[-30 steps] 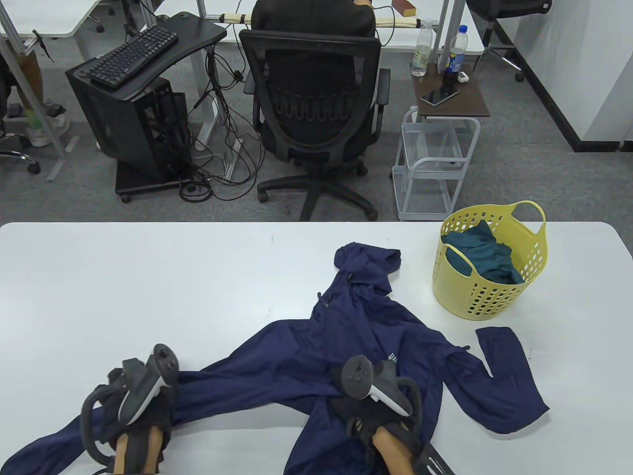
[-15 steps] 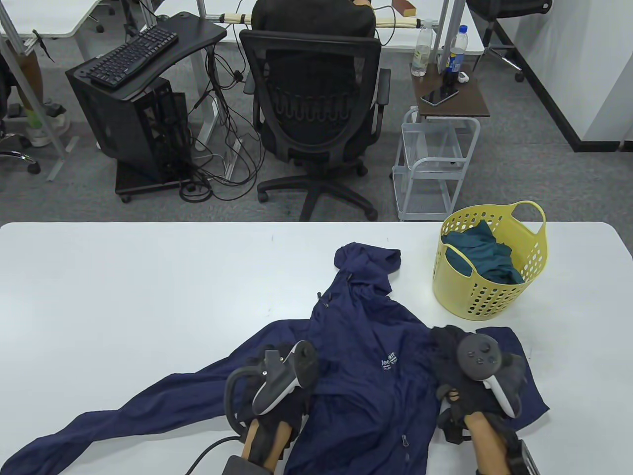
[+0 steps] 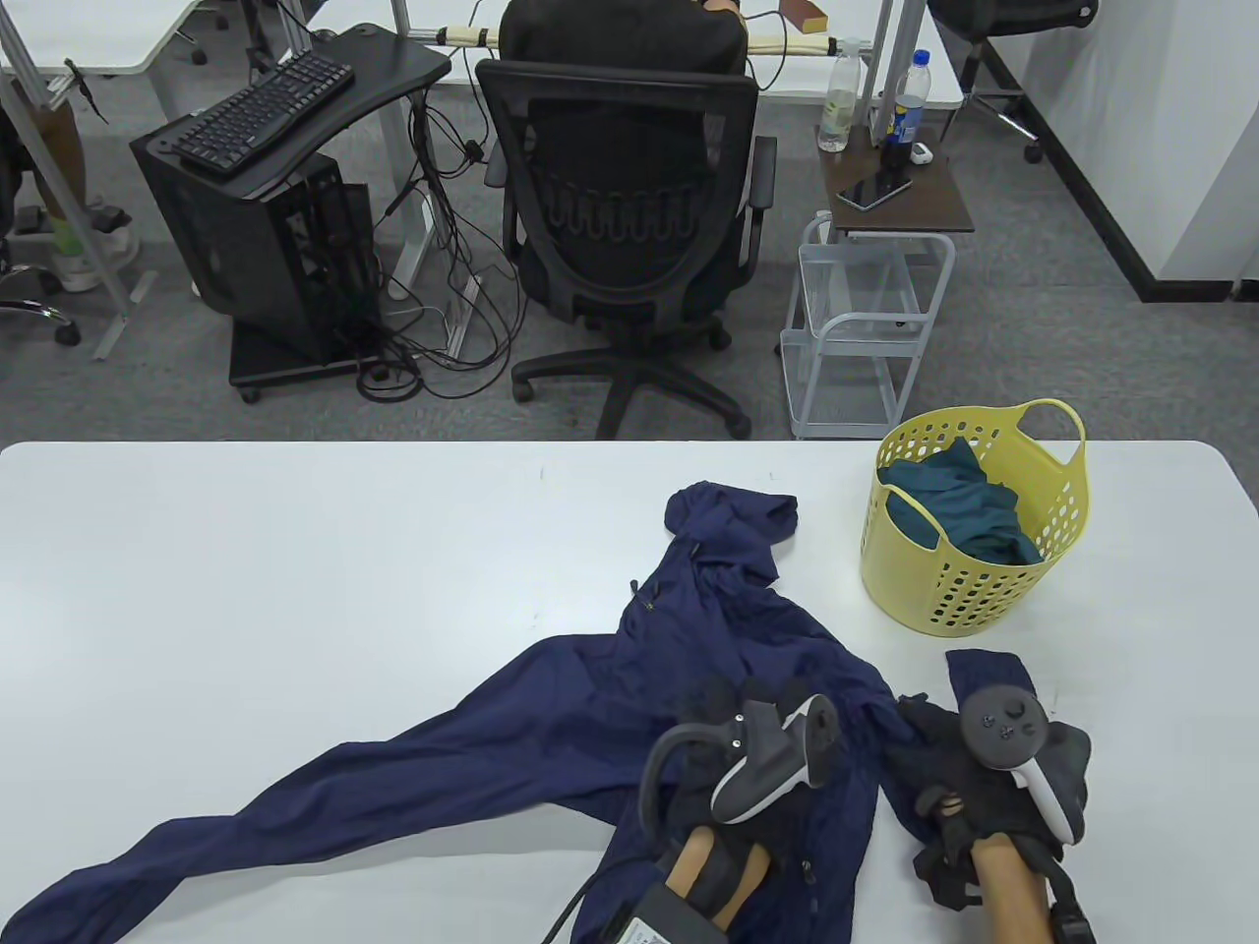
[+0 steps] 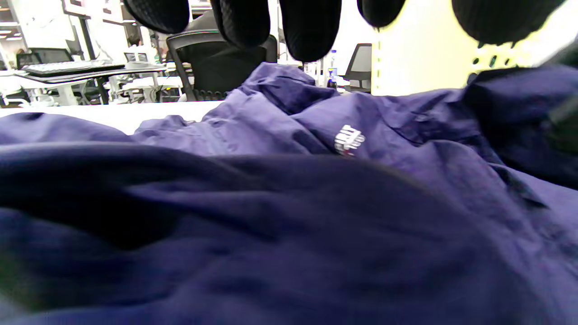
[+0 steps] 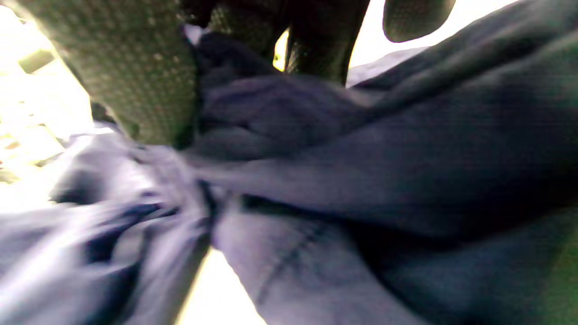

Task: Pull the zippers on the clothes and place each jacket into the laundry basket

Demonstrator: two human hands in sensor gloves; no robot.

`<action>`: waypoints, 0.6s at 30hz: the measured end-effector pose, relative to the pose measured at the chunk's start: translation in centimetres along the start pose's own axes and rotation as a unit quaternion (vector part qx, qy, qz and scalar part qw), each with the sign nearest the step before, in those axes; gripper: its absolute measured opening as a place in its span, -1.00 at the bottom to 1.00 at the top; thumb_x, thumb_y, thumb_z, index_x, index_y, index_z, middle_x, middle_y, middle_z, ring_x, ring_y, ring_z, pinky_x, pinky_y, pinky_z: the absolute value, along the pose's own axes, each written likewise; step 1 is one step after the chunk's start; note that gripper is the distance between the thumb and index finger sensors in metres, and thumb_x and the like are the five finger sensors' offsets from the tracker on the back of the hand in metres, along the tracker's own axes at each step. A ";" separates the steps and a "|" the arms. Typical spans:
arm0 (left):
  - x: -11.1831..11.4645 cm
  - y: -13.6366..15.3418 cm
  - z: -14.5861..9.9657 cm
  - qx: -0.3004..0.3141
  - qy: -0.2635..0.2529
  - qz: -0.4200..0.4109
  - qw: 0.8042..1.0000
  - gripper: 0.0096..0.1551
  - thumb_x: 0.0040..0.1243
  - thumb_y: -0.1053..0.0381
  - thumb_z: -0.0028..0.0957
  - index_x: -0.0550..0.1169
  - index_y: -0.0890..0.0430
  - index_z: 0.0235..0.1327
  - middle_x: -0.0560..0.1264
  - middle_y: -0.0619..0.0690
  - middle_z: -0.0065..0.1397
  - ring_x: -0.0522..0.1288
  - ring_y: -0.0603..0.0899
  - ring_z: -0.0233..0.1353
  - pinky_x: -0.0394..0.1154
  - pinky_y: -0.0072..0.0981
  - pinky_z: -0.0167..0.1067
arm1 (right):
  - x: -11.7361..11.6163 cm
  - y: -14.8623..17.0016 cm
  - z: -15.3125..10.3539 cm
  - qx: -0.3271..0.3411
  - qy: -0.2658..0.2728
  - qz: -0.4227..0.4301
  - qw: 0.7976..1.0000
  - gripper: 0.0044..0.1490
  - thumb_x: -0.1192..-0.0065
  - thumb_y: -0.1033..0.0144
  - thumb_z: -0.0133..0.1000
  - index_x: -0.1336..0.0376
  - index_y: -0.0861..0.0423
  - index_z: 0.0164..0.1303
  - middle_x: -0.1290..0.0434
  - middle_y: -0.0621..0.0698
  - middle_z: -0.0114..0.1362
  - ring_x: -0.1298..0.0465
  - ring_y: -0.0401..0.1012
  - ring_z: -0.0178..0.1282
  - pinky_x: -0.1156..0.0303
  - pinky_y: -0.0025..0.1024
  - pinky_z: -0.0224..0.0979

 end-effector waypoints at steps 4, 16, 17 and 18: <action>1.0 -1.0 1.0 0.009 -0.016 0.017 1.000 0.11 0.18 -0.45 -0.24 -0.10 -0.36 0.50 0.01 -0.26 0.74 -0.02 0.23 0.70 0.11 0.30 0.48 | -1.8 -3.8 -1.5 0.116 -0.071 0.053 0.989 -0.43 -0.61 0.13 -0.01 -0.45 -0.21 0.23 -0.63 -0.20 0.16 -0.51 -0.02 0.47 -0.20 0.27 0.53; 1.7 5.5 1.4 -0.044 -0.142 -0.010 0.989 -0.54 0.27 -0.34 -0.24 0.63 -0.39 -0.02 0.50 -0.35 0.49 0.31 0.17 0.60 0.29 0.26 0.39 | -5.4 -7.7 -2.9 0.188 -0.157 0.021 0.969 -0.17 -0.55 0.12 0.03 -0.23 -0.06 0.51 -0.54 -0.12 0.37 -0.68 -0.19 0.14 -0.41 0.08 0.45; 1.5 6.0 1.3 -0.050 -0.150 -0.017 0.987 -0.54 0.26 -0.34 -0.23 0.62 -0.39 -0.02 0.51 -0.35 0.48 0.32 0.17 0.60 0.30 0.26 0.39 | -5.7 -7.9 -2.9 0.189 -0.160 0.015 0.969 -0.17 -0.55 0.11 0.02 -0.23 -0.05 0.51 -0.56 -0.12 0.34 -0.70 -0.21 0.08 -0.43 0.06 0.43; 1.2 6.8 1.2 -0.065 -0.165 -0.026 0.984 -0.54 0.25 -0.33 -0.22 0.62 -0.39 -0.01 0.51 -0.35 0.47 0.33 0.17 0.59 0.30 0.25 0.39 | -6.2 -8.1 -3.0 0.191 -0.173 0.006 0.966 -0.19 -0.54 0.10 0.02 -0.25 -0.04 0.49 -0.59 -0.13 0.30 -0.72 -0.23 0.02 -0.45 0.04 0.41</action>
Point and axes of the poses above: the tracker on the back of each hand, its own y axis roughly to the little-finger side, its own z axis roughly from the wrist to the fingertips, x = y × z, the point moved 4 cm from there along z, roughly from the wrist to the fingertips
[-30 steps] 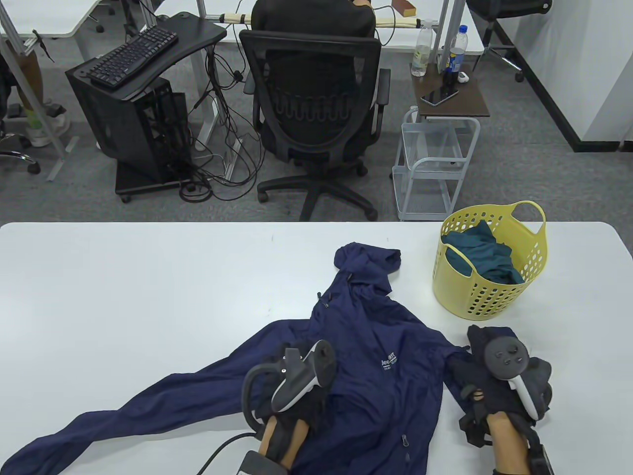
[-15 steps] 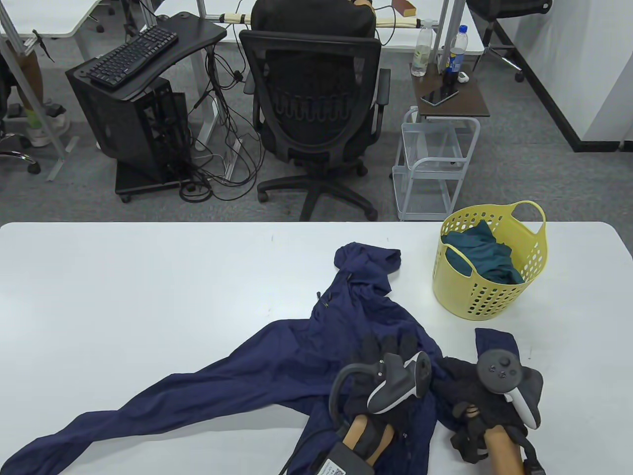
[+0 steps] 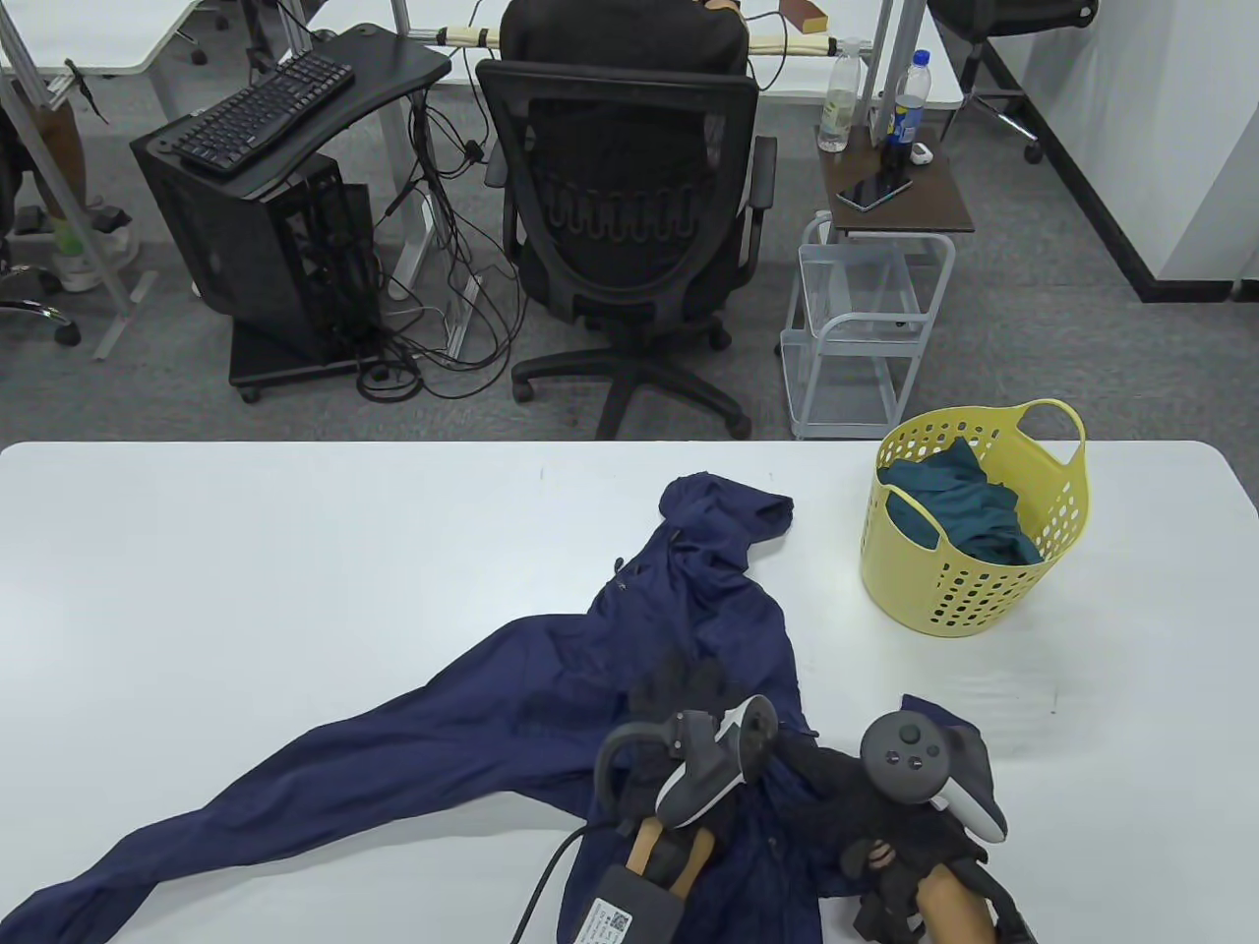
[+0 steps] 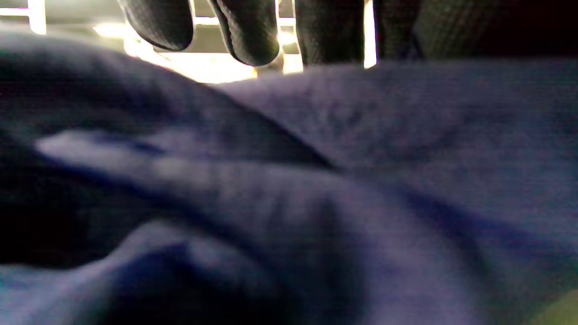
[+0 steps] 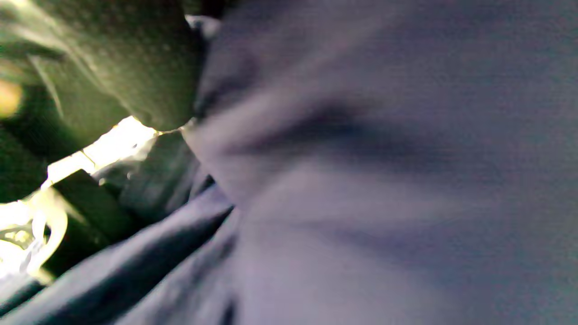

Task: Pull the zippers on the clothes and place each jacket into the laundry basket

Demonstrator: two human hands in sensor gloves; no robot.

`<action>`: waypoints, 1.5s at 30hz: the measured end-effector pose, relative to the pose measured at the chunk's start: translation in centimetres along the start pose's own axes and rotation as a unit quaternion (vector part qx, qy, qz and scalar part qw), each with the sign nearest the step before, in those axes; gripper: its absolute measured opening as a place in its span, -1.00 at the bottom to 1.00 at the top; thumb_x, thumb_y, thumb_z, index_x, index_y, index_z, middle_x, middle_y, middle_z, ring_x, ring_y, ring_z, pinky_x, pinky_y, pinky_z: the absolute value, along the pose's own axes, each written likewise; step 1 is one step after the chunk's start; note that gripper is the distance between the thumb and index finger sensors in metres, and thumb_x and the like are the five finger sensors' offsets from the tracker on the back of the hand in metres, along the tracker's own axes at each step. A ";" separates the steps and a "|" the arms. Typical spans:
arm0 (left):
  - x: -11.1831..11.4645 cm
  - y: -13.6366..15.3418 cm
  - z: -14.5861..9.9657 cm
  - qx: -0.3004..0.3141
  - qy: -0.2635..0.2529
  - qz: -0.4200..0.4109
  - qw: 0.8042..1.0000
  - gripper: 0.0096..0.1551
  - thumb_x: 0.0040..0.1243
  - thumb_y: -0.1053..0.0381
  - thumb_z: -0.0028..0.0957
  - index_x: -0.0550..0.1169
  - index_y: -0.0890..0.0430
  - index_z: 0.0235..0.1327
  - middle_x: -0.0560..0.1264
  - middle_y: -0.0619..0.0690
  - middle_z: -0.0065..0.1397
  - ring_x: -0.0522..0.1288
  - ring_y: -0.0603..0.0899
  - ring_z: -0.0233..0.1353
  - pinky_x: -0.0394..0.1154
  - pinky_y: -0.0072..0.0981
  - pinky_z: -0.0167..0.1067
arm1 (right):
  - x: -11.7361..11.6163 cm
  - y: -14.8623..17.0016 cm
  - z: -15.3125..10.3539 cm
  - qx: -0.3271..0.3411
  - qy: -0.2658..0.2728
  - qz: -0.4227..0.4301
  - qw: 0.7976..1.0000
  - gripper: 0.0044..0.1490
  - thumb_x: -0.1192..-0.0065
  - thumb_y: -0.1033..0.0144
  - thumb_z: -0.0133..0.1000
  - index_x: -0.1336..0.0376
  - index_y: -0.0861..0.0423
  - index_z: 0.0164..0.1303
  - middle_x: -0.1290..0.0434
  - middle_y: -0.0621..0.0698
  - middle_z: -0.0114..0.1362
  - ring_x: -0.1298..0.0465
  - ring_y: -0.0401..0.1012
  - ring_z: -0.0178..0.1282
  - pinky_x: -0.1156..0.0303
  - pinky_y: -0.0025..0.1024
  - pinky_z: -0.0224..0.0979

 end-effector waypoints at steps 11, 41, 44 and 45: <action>-0.6 8.7 0.3 -0.134 -0.028 -0.064 0.989 -0.54 0.26 -0.30 -0.21 0.63 -0.37 0.00 0.54 -0.33 0.45 0.36 0.19 0.57 0.32 0.26 0.36 | -1.9 0.9 0.2 -0.041 -0.098 -0.032 0.994 -0.29 -0.52 0.16 0.05 -0.31 -0.07 0.44 -0.61 -0.13 0.32 -0.70 -0.16 0.09 -0.38 0.05 0.45; -2.8 13.5 -0.9 -0.101 0.092 -0.115 0.984 -0.25 0.13 -0.37 -0.14 0.31 -0.41 0.42 0.26 -0.20 0.68 0.12 0.28 0.66 0.10 0.40 0.43 | 5.3 5.2 -3.0 -0.188 0.076 -0.109 0.973 -0.02 -0.46 0.05 0.09 -0.02 -0.12 0.66 0.17 0.00 0.83 0.43 0.24 0.69 0.38 0.47 0.49; -1.1 16.6 -1.0 -0.134 0.124 -0.087 0.979 -0.29 0.09 -0.35 -0.11 0.31 -0.43 0.41 0.27 -0.21 0.68 0.16 0.28 0.65 0.12 0.38 0.42 | 2.9 2.2 -1.0 -0.143 0.066 -0.131 0.979 -0.11 -0.25 -0.07 0.14 0.00 -0.14 0.66 0.14 0.01 0.83 0.36 0.24 0.71 0.32 0.46 0.51; -0.2 17.4 -1.0 -0.140 0.141 -0.081 0.977 -0.29 0.07 -0.36 -0.11 0.30 -0.44 0.42 0.27 -0.21 0.68 0.16 0.29 0.64 0.12 0.38 0.42 | 2.0 0.9 -0.2 -0.123 0.067 -0.132 0.981 -0.12 -0.20 -0.08 0.14 0.01 -0.14 0.66 0.13 0.00 0.82 0.34 0.23 0.72 0.31 0.45 0.52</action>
Point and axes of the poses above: the tracker on the back of each hand, its own y axis roughly to the little-finger side, its own z axis roughly from the wrist to the fingertips, x = y × z, the point moved 4 cm from there along z, roughly from the wrist to the fingertips
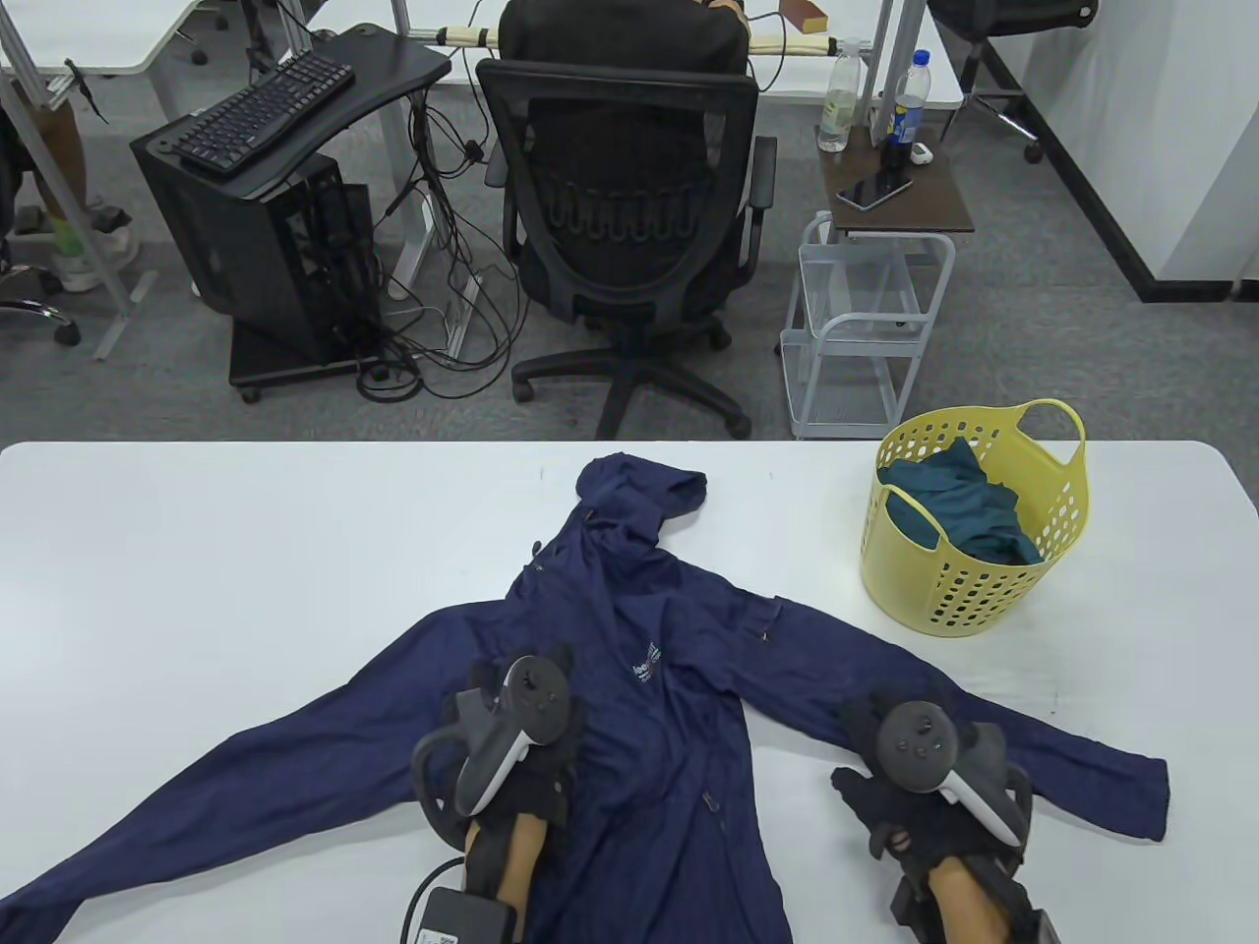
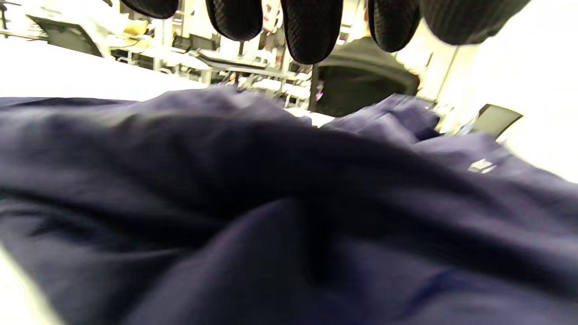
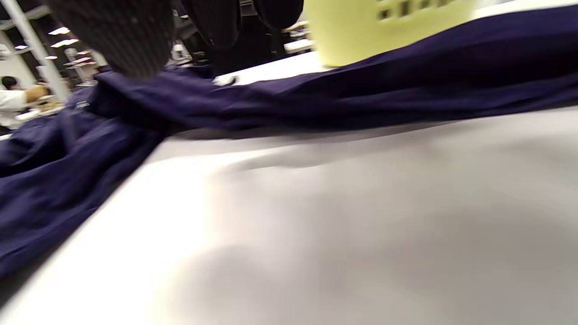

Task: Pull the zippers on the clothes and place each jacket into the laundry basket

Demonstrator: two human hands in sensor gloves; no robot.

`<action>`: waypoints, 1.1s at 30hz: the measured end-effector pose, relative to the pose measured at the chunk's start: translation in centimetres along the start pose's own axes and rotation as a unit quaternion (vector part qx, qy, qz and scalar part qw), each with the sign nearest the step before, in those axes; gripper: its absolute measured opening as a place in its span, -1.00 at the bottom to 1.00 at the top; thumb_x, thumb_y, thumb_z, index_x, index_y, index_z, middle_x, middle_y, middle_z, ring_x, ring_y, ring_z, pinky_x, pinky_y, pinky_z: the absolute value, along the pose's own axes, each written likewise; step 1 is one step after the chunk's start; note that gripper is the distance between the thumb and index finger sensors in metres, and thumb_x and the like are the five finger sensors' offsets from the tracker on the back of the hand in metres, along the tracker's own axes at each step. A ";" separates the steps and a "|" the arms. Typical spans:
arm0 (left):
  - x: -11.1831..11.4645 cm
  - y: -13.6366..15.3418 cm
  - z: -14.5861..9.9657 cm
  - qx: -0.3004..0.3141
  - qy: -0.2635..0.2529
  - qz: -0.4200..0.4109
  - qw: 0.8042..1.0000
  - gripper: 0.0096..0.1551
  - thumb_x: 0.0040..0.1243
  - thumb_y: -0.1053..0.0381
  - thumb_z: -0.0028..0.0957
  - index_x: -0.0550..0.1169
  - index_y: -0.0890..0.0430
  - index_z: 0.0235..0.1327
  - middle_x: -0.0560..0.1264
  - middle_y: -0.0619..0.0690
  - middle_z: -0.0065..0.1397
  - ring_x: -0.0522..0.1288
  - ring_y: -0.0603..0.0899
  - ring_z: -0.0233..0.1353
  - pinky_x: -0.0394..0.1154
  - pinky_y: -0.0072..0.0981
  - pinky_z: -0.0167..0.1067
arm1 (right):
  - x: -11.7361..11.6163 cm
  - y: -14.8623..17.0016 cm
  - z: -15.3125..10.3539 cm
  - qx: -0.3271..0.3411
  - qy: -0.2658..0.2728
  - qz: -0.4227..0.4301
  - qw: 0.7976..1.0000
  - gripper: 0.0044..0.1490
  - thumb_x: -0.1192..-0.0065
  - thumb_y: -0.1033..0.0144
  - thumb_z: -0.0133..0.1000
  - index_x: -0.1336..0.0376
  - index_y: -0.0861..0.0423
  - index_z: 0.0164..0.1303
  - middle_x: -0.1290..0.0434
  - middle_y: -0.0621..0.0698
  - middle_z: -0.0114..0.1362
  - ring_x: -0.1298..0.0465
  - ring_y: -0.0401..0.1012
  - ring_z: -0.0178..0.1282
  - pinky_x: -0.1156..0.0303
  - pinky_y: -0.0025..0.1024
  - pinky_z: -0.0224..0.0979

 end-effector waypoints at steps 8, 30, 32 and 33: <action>6.0 -3.4 0.3 0.092 0.137 0.064 0.984 -0.20 0.13 -0.41 -0.19 0.11 -0.62 0.36 -0.03 -0.35 0.74 0.00 0.23 0.70 0.01 0.34 0.47 | -5.3 -9.1 1.0 0.143 -0.075 -0.026 0.987 -0.18 -0.12 -0.08 0.15 0.03 -0.25 0.63 0.11 -0.26 0.82 0.17 0.08 0.79 0.20 0.36 0.60; 10.6 -11.1 -5.7 0.207 0.237 0.179 0.932 -0.26 -0.08 -0.42 -0.14 0.07 -0.55 0.39 -0.15 -0.18 0.72 -0.06 0.31 0.63 0.18 0.23 0.39 | 5.5 -4.8 3.4 0.015 -0.017 0.134 0.991 -0.32 -0.23 -0.04 0.16 -0.35 -0.03 0.48 -0.40 0.05 0.61 -0.44 0.15 0.46 -0.29 0.18 0.46; 10.9 -12.0 -6.8 0.221 0.254 0.181 0.924 -0.27 -0.07 -0.41 -0.13 0.10 -0.54 0.39 -0.14 -0.15 0.72 -0.03 0.34 0.61 0.22 0.20 0.37 | 6.4 -5.0 5.1 -0.027 0.030 0.154 0.987 -0.26 -0.22 -0.10 0.16 -0.27 -0.03 0.54 -0.31 0.04 0.67 -0.32 0.20 0.56 -0.24 0.23 0.48; 11.1 -12.5 -7.4 0.229 0.260 0.184 0.920 -0.27 -0.06 -0.41 -0.13 0.09 -0.54 0.38 -0.14 -0.15 0.72 -0.04 0.34 0.60 0.21 0.19 0.38 | 6.4 -5.2 6.0 -0.045 0.046 0.155 0.986 -0.24 -0.19 -0.14 0.15 -0.26 -0.04 0.55 -0.32 0.03 0.67 -0.32 0.20 0.56 -0.24 0.23 0.48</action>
Point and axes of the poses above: the tracker on the back of each hand, its own y axis roughly to the little-finger side, its own z axis roughly from the wrist to the fingertips, x = y × z, the point moved 4 cm from there along z, roughly from the wrist to the fingertips
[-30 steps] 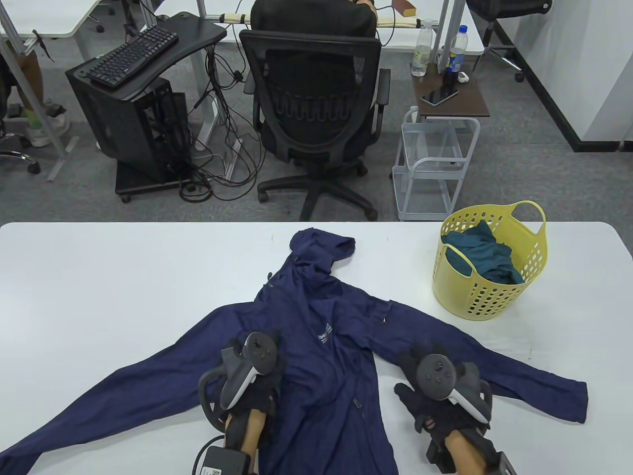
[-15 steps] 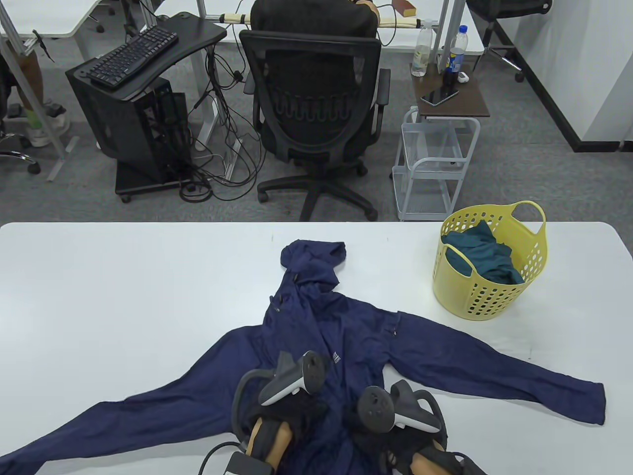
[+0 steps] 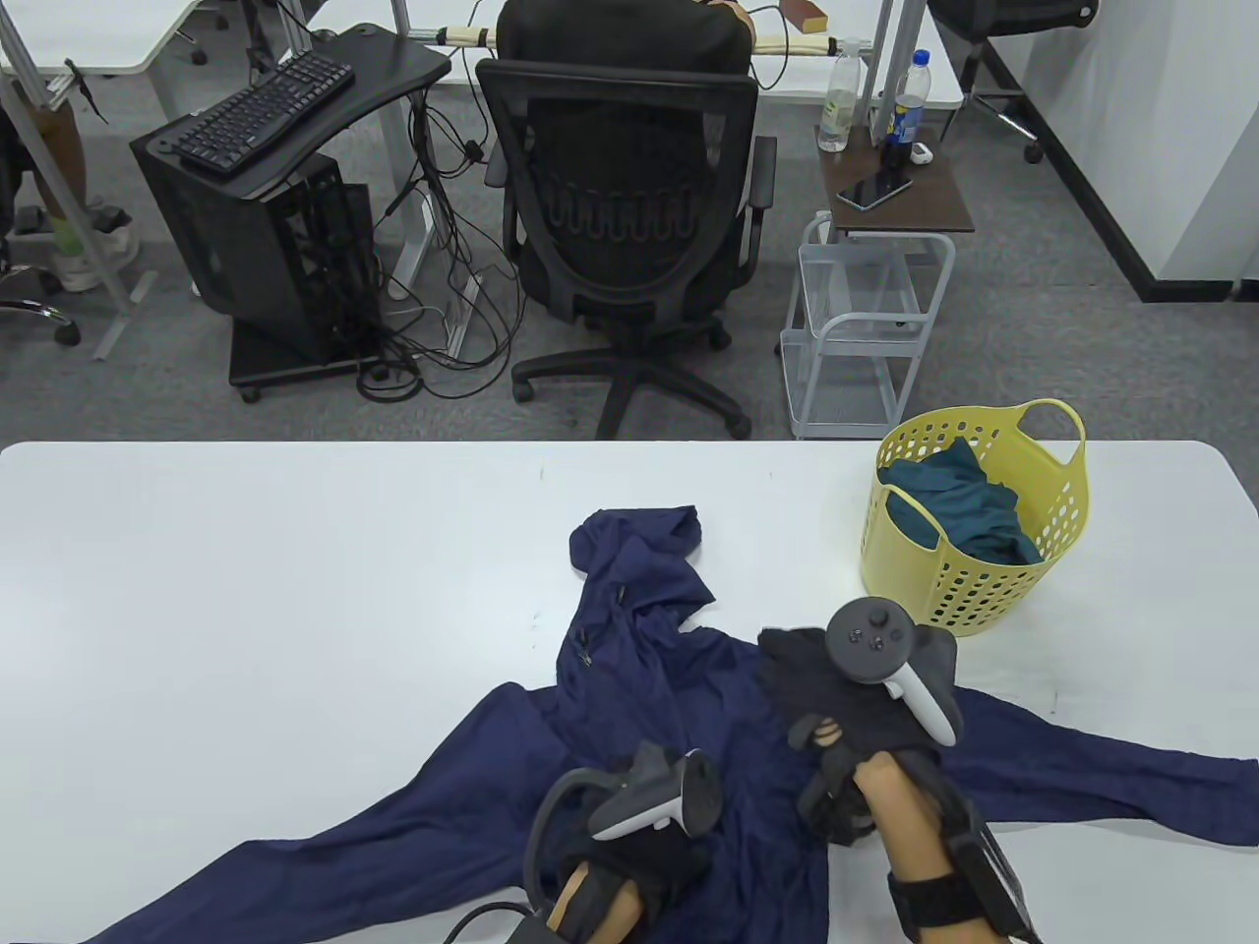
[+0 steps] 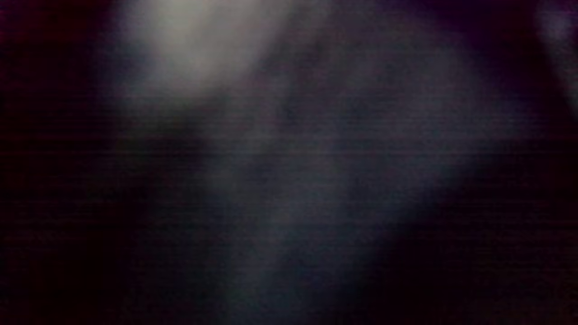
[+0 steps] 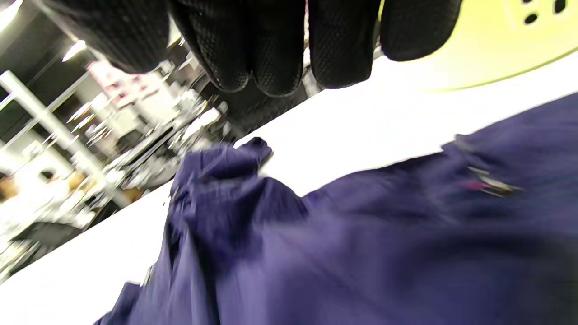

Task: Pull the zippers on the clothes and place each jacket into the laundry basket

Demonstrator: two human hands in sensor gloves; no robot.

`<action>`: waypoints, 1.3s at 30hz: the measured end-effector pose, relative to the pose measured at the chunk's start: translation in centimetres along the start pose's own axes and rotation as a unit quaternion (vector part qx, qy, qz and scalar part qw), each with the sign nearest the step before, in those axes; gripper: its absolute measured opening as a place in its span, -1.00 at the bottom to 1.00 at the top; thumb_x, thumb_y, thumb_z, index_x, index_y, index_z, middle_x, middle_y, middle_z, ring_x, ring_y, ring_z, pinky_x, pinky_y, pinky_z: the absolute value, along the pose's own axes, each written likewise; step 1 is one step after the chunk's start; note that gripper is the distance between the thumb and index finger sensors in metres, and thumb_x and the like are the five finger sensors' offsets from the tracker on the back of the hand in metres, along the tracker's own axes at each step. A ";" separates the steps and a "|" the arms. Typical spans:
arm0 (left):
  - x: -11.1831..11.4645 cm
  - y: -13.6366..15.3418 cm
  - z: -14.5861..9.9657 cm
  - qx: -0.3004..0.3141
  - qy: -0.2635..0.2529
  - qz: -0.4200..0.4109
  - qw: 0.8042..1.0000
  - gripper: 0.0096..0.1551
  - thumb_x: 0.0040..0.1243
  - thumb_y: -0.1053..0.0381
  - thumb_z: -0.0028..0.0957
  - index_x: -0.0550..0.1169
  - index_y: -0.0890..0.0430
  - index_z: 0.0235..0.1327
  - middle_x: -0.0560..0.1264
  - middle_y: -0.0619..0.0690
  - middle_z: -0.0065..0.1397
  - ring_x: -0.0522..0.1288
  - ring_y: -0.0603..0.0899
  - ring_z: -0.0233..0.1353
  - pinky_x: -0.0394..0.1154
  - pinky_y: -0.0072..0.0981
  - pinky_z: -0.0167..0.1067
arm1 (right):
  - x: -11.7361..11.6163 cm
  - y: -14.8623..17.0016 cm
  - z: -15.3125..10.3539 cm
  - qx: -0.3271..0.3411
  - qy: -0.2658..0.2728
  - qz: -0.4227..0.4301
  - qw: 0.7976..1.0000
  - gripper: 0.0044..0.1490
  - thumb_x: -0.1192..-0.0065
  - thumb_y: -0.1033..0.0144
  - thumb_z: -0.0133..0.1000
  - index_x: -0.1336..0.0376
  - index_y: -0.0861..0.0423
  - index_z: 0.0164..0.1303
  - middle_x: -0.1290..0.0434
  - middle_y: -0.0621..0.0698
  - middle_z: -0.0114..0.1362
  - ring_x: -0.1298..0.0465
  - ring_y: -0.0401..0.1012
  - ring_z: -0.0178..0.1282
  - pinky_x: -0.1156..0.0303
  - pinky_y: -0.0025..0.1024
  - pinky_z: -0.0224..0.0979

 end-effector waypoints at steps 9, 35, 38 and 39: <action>1.1 -5.3 -1.7 0.074 0.036 0.055 0.995 -0.29 -0.05 -0.42 -0.14 0.13 -0.56 0.35 -0.14 -0.20 0.71 0.01 0.30 0.56 0.18 0.16 0.41 | -6.1 0.2 7.7 -0.138 -0.018 -0.031 0.990 0.10 -0.03 -0.51 0.06 -0.09 0.02 0.65 -0.24 0.10 0.72 -0.29 0.19 0.59 -0.20 0.23 0.52; -1.6 -1.4 -2.7 0.061 -0.055 -0.030 0.996 -0.24 -0.04 -0.42 -0.16 0.21 -0.44 0.41 0.12 -0.10 0.70 0.35 0.17 0.51 0.31 0.18 0.34 | -5.3 4.7 8.2 -0.115 -0.006 0.181 0.977 -0.05 -0.33 0.00 0.12 0.05 -0.02 0.64 -0.06 0.08 0.72 -0.20 0.24 0.56 -0.21 0.20 0.48; -3.0 1.0 -3.4 0.037 -0.102 -0.077 0.991 -0.25 -0.02 -0.41 -0.16 0.29 -0.39 0.41 0.27 -0.07 0.65 0.48 0.17 0.40 0.37 0.17 0.29 | -5.0 4.6 7.6 -0.094 -0.014 0.135 0.986 -0.12 -0.34 0.05 0.12 -0.05 -0.02 0.61 -0.09 0.08 0.72 -0.19 0.26 0.56 -0.20 0.23 0.48; -3.3 1.6 -3.6 0.027 -0.113 -0.085 0.990 -0.25 -0.02 -0.41 -0.16 0.32 -0.37 0.40 0.32 -0.07 0.63 0.50 0.18 0.38 0.38 0.17 0.27 | -4.9 4.5 7.4 -0.085 -0.019 0.124 0.988 -0.13 -0.33 0.04 0.12 -0.05 -0.03 0.61 -0.08 0.07 0.73 -0.18 0.25 0.58 -0.19 0.23 0.48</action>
Point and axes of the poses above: the tracker on the back of each hand, its own y axis roughly to the little-finger side, its own z axis roughly from the wrist to the fingertips, x = y × z, the point moved 4 cm from there along z, roughly from the wrist to the fingertips
